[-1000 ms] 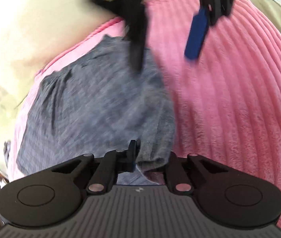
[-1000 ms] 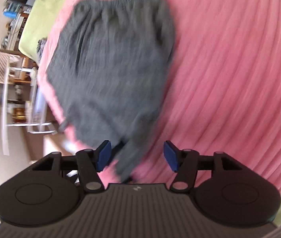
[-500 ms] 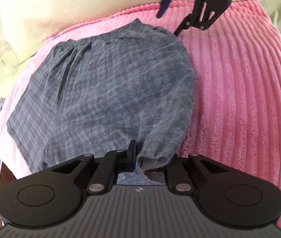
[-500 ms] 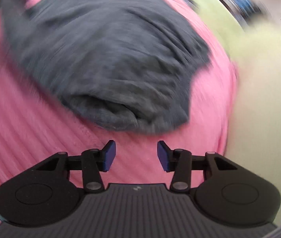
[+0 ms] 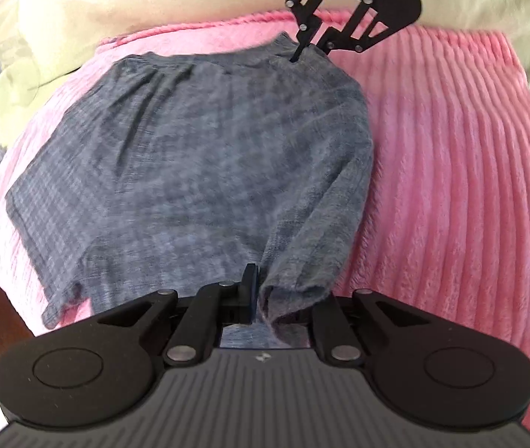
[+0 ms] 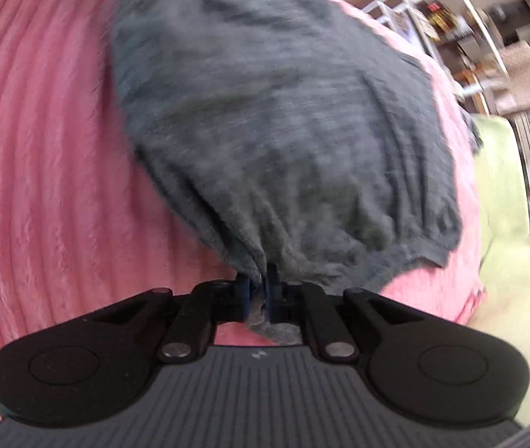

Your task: Fold clothes

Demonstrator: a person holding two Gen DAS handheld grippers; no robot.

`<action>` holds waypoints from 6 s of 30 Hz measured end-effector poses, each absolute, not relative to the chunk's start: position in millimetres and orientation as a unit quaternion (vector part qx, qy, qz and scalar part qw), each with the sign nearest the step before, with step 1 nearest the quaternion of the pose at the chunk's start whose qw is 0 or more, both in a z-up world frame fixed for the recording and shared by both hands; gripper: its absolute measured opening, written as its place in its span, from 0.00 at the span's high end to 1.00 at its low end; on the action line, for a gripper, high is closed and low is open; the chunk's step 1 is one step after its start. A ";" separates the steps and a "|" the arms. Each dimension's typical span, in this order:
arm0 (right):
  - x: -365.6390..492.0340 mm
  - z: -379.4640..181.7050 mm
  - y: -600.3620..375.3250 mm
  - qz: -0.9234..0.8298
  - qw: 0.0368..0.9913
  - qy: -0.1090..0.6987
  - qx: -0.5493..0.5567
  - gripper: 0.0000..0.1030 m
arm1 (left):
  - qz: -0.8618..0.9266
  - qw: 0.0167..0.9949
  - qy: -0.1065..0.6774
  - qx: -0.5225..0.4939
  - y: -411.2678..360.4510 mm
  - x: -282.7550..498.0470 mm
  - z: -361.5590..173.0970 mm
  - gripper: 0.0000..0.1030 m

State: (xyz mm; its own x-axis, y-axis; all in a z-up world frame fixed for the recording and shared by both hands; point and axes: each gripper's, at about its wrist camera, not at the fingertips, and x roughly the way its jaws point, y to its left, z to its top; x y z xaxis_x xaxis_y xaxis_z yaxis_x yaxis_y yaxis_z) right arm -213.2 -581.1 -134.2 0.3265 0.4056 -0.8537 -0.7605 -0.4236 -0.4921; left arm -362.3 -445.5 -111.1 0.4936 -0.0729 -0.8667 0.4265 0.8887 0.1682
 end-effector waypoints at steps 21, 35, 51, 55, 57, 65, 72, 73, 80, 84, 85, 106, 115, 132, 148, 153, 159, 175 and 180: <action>-13.2 -121.0 -368.0 0.500 0.668 0.275 -0.477 0.44 | -0.019 0.814 0.574 0.087 -198.2 -141.6 -144.7 0.82; 56.3 -108.9 -389.7 0.486 0.685 0.445 -0.311 0.49 | -0.113 0.824 0.524 0.184 -175.7 -119.7 -112.1 0.67; 70.3 -113.5 -360.5 0.553 0.623 0.456 -0.314 0.53 | -0.221 0.758 0.562 0.246 -199.8 -60.3 -127.7 0.55; 77.6 -125.6 -360.7 0.550 0.612 0.468 -0.324 0.53 | -0.216 0.730 0.592 0.264 -197.8 -50.9 -152.0 0.53; 81.4 -131.7 -363.5 0.546 0.610 0.476 -0.320 0.53 | -0.220 0.731 0.586 0.271 -198.8 -53.6 -153.4 0.56; 77.5 -129.8 -377.4 0.555 0.614 0.473 -0.302 0.90 | -0.214 0.742 0.546 0.326 -204.4 -73.1 -146.0 0.96; 61.9 -84.2 -404.2 0.519 0.680 0.430 -0.288 0.94 | -0.180 0.762 0.488 0.385 -203.7 -67.2 -125.4 1.00; 65.3 -84.9 -406.5 0.506 0.690 0.429 -0.290 0.94 | -0.171 0.763 0.484 0.392 -202.7 -62.2 -126.5 1.00; 77.6 -111.4 -403.2 0.470 0.701 0.442 -0.305 0.94 | -0.195 0.750 0.508 0.375 -189.4 -49.7 -131.9 0.90; 74.0 -115.7 -400.0 0.466 0.702 0.436 -0.315 0.93 | -0.263 0.754 0.518 0.308 -176.5 -61.5 -115.3 0.47; 73.6 -116.1 -399.8 0.466 0.702 0.436 -0.315 0.93 | -0.267 0.752 0.517 0.310 -177.6 -60.4 -117.3 0.46; 57.5 -94.5 -406.9 0.445 0.736 0.414 -0.300 0.95 | -0.283 0.727 0.493 0.384 -180.7 -57.7 -113.0 1.00; 73.2 -115.9 -397.4 0.420 0.731 0.432 -0.320 0.95 | -0.262 0.718 0.481 0.429 -185.8 -46.9 -142.3 1.00; 42.6 -109.7 -394.6 0.248 0.819 0.400 -0.330 0.40 | -0.187 0.706 0.500 0.465 -157.5 -76.0 -141.6 0.58; -198.9 -165.9 -325.6 0.226 0.802 0.553 -0.013 0.87 | -0.322 0.691 0.534 0.366 -205.4 -127.3 -146.0 0.57; -225.3 -134.0 -308.1 0.077 0.837 0.540 0.041 0.84 | -0.399 0.664 0.510 0.374 -185.9 -132.4 -125.0 0.57; -262.6 -135.3 -259.5 -0.103 0.827 0.493 0.250 0.81 | -0.465 0.626 0.472 0.411 -170.9 -123.6 -127.5 0.58; -304.8 -165.1 -209.9 -0.275 0.811 0.319 0.406 0.95 | -0.551 0.559 0.384 0.486 -200.3 -147.1 -140.3 0.57; -326.4 -178.7 -209.2 -0.329 0.703 0.265 0.572 0.95 | -0.575 0.516 0.401 0.492 -210.5 -137.7 -142.5 0.57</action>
